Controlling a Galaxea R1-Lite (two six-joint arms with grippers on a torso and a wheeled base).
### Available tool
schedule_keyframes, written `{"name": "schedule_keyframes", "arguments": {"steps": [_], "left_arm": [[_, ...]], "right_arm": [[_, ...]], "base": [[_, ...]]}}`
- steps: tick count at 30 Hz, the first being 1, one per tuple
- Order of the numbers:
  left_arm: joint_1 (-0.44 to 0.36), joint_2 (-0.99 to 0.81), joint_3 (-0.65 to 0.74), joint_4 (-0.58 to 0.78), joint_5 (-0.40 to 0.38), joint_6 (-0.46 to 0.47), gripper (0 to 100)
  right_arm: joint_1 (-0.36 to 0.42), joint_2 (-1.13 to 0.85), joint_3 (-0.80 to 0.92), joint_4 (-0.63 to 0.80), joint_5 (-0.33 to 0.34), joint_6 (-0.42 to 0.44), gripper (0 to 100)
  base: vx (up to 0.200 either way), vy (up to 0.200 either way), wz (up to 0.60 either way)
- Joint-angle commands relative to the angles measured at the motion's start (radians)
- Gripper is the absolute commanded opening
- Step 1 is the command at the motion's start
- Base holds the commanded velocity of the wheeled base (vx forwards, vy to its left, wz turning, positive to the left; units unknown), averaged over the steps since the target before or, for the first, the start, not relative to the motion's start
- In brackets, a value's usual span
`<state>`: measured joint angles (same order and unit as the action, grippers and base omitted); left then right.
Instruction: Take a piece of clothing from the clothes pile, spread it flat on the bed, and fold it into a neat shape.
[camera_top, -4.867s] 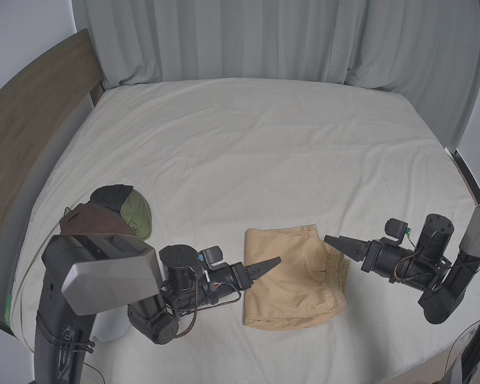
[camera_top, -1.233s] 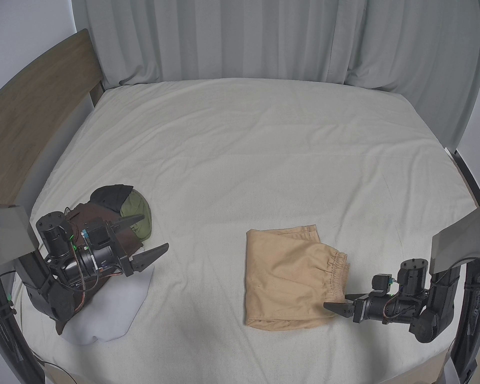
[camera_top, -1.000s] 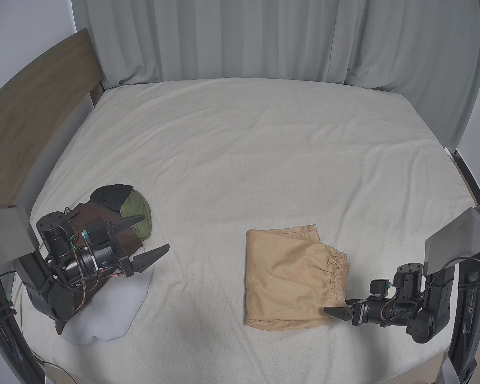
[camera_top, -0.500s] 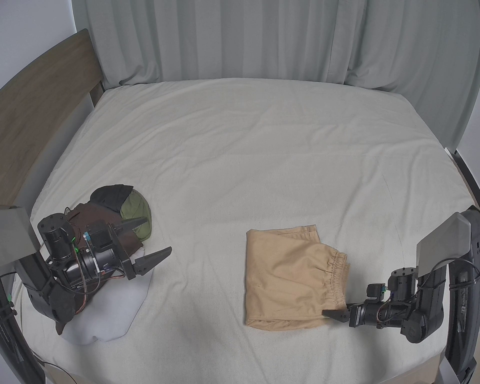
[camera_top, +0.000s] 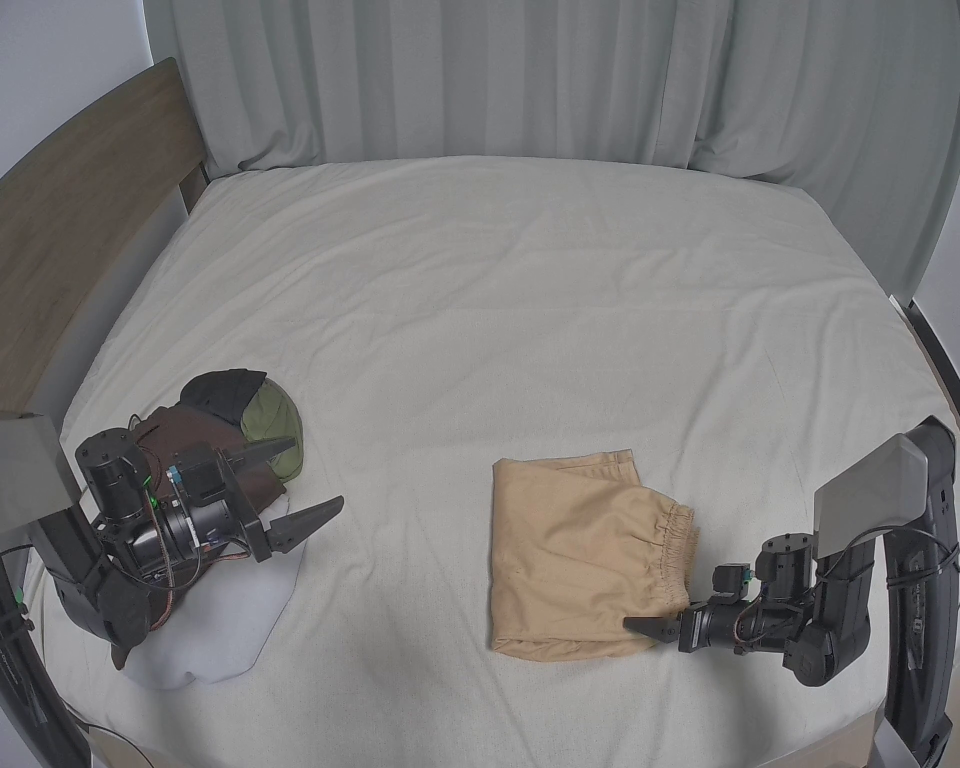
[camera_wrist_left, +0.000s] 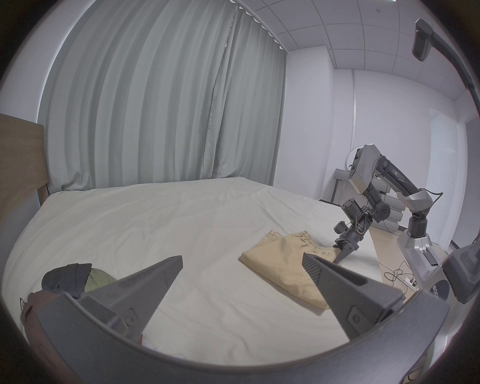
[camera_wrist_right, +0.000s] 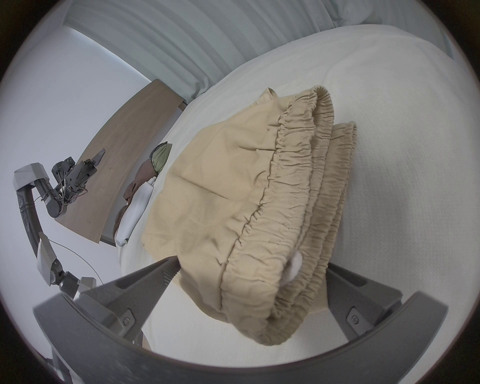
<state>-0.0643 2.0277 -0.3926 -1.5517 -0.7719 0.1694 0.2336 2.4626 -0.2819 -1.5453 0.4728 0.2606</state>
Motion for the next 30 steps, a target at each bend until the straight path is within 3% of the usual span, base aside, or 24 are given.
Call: {"name": "schedule_keyframes", "arguments": {"steps": [1,3,4,19,30], "left_arm": [[0.0,0.002,0.001,-0.001,0.0,-0.001,100],[0.0,0.002,0.001,-0.001,0.0,0.001,100],[0.0,0.002,0.001,-0.001,0.0,-0.001,100],[0.0,0.002,0.001,-0.001,-0.001,0.001,100],[0.0,0.0,0.001,-0.001,-0.001,-0.001,100]], "right_arm": [[0.001,0.003,-0.005,-0.001,0.0,0.0,100],[0.001,0.003,-0.005,-0.001,0.0,0.0,100],[0.003,0.003,-0.003,-0.001,0.0,0.0,0],[0.013,-0.019,-0.003,-0.002,0.0,0.0,0],[0.056,-0.201,0.009,-0.001,0.0,0.0,0]], "base": [[0.0,0.0,0.0],[0.0,0.0,0.0],[0.0,0.0,0.0],[0.0,0.0,0.0],[0.0,0.0,0.0]]}}
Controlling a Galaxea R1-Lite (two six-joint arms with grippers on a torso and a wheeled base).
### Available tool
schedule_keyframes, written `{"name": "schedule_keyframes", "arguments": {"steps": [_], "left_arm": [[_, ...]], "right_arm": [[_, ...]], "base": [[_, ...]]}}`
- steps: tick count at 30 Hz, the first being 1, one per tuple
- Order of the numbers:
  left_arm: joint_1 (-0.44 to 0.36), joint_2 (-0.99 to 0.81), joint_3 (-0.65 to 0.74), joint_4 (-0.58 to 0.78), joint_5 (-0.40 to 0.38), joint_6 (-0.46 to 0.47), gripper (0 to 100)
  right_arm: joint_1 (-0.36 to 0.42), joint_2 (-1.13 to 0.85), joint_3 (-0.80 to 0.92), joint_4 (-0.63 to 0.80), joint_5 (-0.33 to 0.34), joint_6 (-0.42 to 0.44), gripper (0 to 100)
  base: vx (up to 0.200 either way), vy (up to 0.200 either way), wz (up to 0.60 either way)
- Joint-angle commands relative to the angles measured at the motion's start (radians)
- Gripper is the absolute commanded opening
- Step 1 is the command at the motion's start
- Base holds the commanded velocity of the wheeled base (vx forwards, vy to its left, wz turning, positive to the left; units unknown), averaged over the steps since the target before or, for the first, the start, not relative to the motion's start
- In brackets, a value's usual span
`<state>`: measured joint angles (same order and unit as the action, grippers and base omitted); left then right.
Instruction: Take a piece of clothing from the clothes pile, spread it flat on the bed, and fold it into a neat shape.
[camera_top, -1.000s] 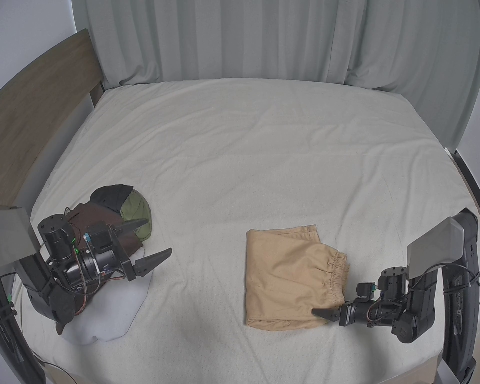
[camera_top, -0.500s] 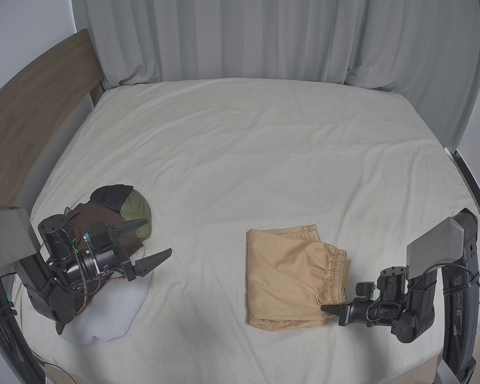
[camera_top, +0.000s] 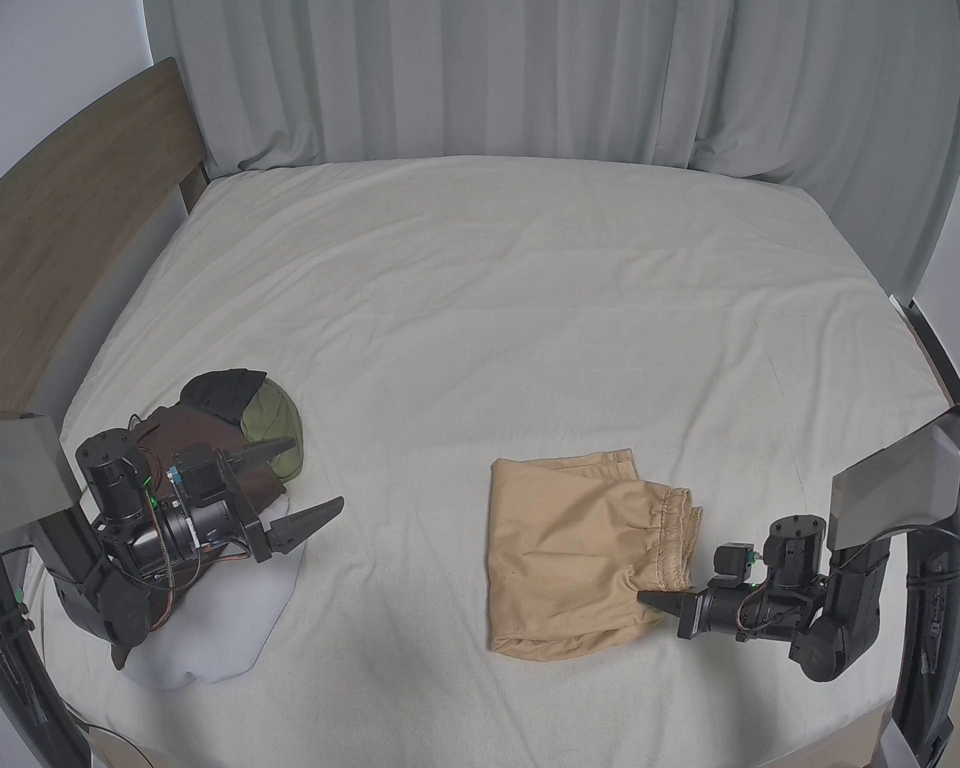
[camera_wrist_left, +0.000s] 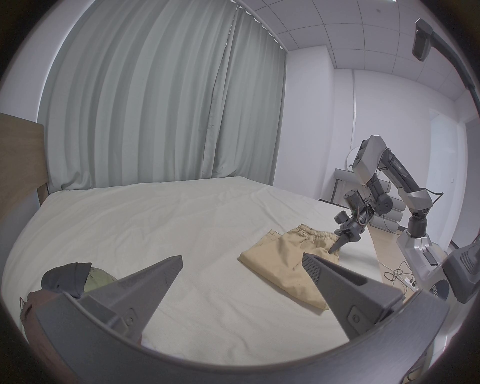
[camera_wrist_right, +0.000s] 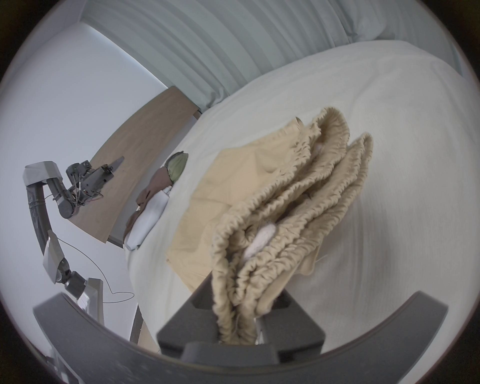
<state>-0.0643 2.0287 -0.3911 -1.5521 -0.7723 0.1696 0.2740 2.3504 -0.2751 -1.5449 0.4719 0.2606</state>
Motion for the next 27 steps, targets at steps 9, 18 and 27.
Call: {"name": "schedule_keyframes", "arguments": {"steps": [9,18,27], "left_arm": [[0.0,-0.001,0.0,0.0,0.001,-0.001,100],[0.0,-0.001,0.0,0.0,0.001,-0.001,100],[0.0,-0.001,0.0,0.0,0.001,-0.001,100]], "right_arm": [[0.043,-0.172,-0.004,-0.001,0.007,0.003,0],[0.057,-0.246,-0.021,0.0,0.011,0.031,0],[0.076,-0.28,-0.039,0.0,0.011,0.055,0]], "base": [[0.0,0.0,0.0],[0.0,0.0,0.0],[0.0,0.0,0.0]]}}
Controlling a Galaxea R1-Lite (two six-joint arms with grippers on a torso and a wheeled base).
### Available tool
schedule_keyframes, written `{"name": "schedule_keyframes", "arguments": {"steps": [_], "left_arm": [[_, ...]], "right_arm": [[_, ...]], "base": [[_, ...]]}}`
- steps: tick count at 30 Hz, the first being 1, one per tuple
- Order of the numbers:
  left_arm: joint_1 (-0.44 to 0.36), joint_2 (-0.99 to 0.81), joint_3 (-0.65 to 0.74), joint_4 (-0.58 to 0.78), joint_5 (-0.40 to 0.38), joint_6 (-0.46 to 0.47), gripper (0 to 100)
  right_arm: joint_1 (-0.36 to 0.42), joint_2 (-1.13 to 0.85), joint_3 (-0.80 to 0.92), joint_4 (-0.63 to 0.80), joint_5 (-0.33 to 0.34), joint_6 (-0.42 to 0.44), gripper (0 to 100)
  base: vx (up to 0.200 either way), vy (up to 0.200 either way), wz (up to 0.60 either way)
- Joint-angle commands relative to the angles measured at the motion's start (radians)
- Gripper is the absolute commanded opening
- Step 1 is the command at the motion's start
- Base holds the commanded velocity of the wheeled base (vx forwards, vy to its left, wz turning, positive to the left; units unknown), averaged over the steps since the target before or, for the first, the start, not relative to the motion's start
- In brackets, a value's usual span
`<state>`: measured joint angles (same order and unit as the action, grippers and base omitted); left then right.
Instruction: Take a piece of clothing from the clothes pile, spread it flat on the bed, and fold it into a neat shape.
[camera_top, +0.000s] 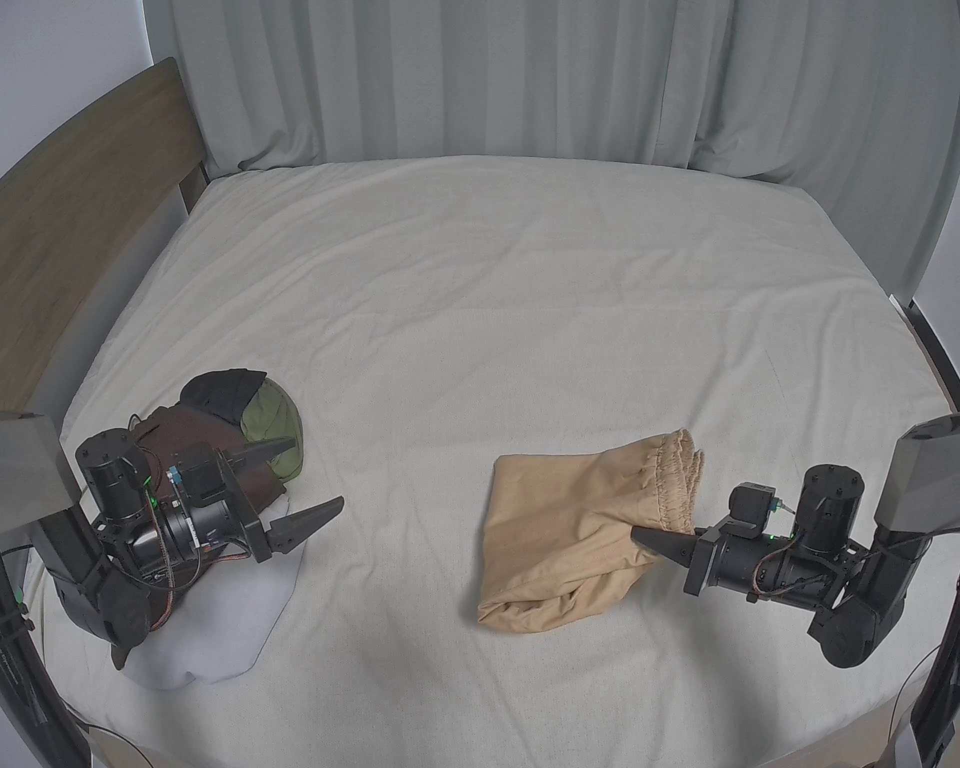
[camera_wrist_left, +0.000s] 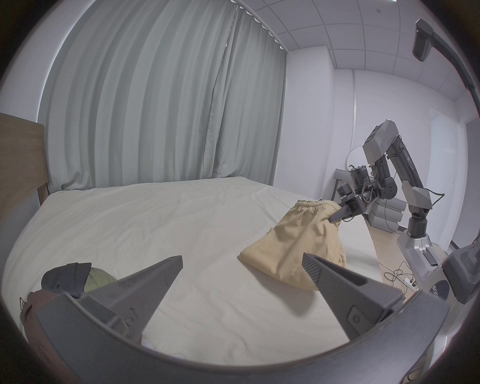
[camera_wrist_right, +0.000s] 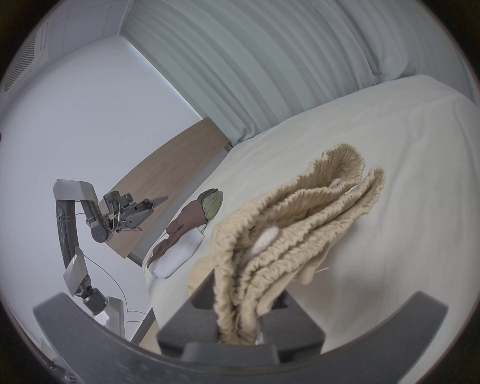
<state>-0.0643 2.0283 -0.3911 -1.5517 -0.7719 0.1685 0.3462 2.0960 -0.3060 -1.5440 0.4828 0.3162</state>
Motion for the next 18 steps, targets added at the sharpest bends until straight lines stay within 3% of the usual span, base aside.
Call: {"name": "schedule_keyframes", "arguments": {"steps": [1,18], "left_arm": [[0.0,-0.002,0.0,-0.001,0.0,0.0,100],[0.001,-0.03,0.005,-0.001,0.0,0.0,100]], "right_arm": [[0.007,-0.028,-0.018,-0.001,0.0,0.0,0],[0.025,-0.047,-0.124,0.001,0.0,0.078,0]], "base": [[0.0,0.0,0.0],[0.0,0.0,0.0]]}}
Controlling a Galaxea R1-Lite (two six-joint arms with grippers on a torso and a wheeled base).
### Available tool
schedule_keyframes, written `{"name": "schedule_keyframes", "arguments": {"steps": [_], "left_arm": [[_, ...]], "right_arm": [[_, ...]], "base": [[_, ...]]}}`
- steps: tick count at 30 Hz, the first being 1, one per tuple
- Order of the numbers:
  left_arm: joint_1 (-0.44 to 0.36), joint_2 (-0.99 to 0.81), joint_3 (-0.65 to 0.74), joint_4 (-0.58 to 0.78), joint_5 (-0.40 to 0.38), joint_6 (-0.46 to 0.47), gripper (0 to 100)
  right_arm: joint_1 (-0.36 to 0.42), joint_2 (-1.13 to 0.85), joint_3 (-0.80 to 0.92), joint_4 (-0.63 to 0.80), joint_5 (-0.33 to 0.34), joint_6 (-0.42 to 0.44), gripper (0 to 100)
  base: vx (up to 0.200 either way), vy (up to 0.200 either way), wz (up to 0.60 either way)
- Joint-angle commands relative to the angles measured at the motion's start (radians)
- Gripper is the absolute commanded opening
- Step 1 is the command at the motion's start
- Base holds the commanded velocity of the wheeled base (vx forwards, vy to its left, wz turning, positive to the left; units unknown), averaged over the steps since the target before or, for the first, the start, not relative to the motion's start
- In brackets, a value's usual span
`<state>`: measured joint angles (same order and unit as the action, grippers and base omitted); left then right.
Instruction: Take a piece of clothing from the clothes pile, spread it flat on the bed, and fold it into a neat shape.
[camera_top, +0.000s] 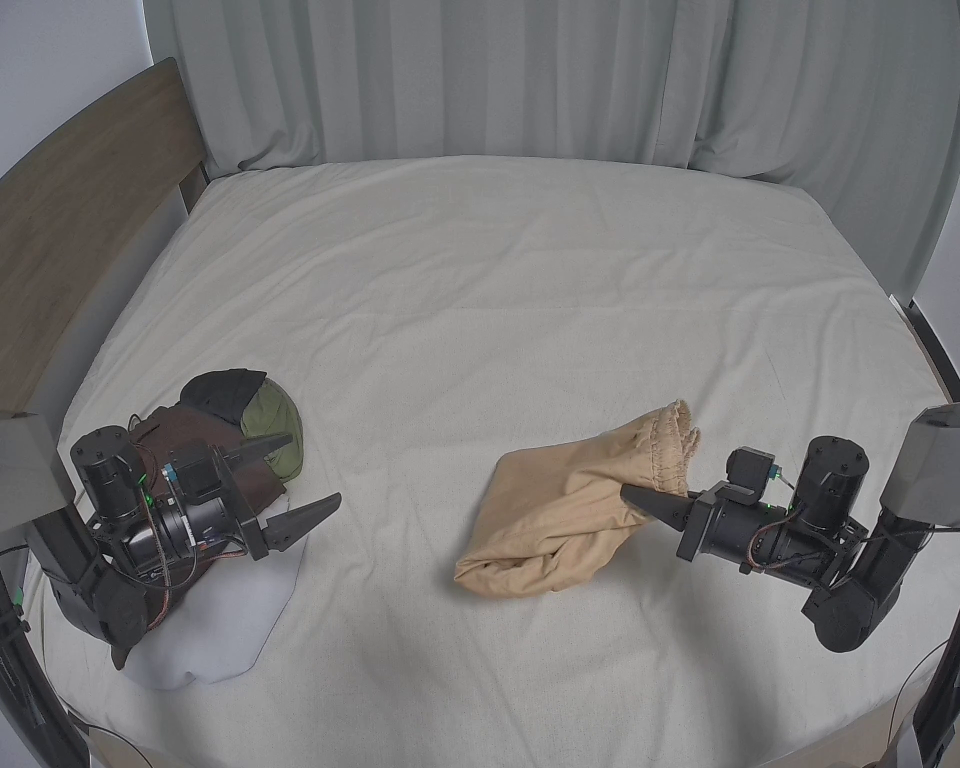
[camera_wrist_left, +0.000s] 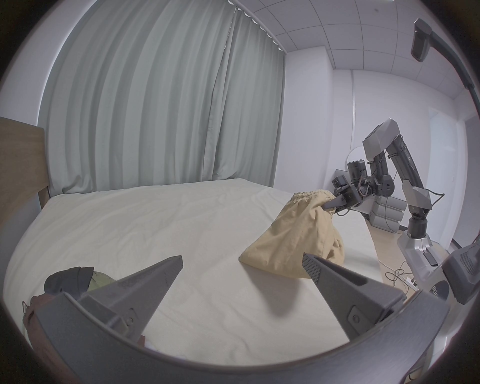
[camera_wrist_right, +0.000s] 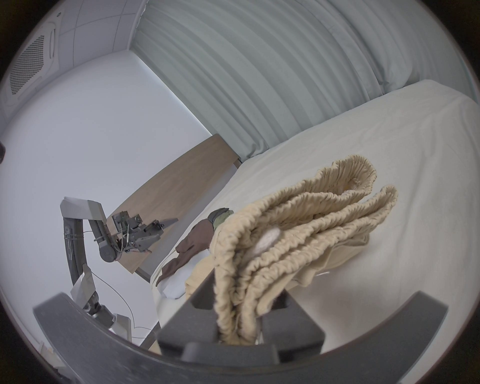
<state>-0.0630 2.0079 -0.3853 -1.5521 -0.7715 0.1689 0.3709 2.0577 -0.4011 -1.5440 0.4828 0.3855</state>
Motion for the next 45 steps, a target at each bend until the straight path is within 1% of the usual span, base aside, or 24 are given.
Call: {"name": "schedule_keyframes", "arguments": {"steps": [1,3,11,22,25,26,27,28,31,40,45], "left_arm": [[0.0,-0.009,-0.001,0.0,0.0,0.0,100],[0.006,-0.009,-0.004,0.0,-0.002,0.0,100],[0.002,-0.011,-0.003,0.0,0.0,0.0,100],[0.0,-0.014,-0.004,0.0,-0.002,0.0,100],[0.0,-0.014,-0.004,0.0,0.0,0.0,100],[0.0,-0.014,-0.003,0.0,0.0,0.0,100],[0.0,-0.014,-0.003,0.0,0.0,0.0,100],[0.0,-0.012,-0.003,0.0,0.0,0.0,100],[0.0,-0.012,-0.001,0.0,0.0,0.0,100],[-0.001,-0.012,-0.001,0.0,0.0,0.0,100],[-0.001,-0.012,-0.001,0.0,0.0,0.0,100]], "right_arm": [[0.0,-0.008,-0.028,0.001,0.0,0.009,0],[0.0,-0.008,-0.055,0.001,0.0,0.023,0],[0.0,-0.008,-0.113,0.002,0.016,0.023,0],[0.002,-0.004,-0.193,0.002,0.014,0.032,0],[0.002,-0.004,-0.22,0.004,0.014,0.046,0],[0.002,-0.002,-0.249,0.004,0.014,0.072,0],[0.002,-0.002,-0.249,0.004,0.014,0.072,0],[0.002,-0.002,-0.272,0.002,0.014,0.096,0],[0.0,-0.001,-0.301,0.004,0.016,0.119,0],[-0.001,0.035,-0.366,0.009,0.028,0.122,0],[-0.004,0.09,-0.447,0.013,0.028,0.122,0]], "base": [[0.0,0.0,0.0],[0.0,0.0,0.0],[0.0,0.0,0.0],[0.0,0.0,0.0],[0.0,0.0,0.0],[0.0,0.0,0.0],[0.0,0.0,0.0],[0.0,0.0,0.0],[0.0,0.0,0.0],[0.0,0.0,0.0],[0.0,0.0,0.0]]}}
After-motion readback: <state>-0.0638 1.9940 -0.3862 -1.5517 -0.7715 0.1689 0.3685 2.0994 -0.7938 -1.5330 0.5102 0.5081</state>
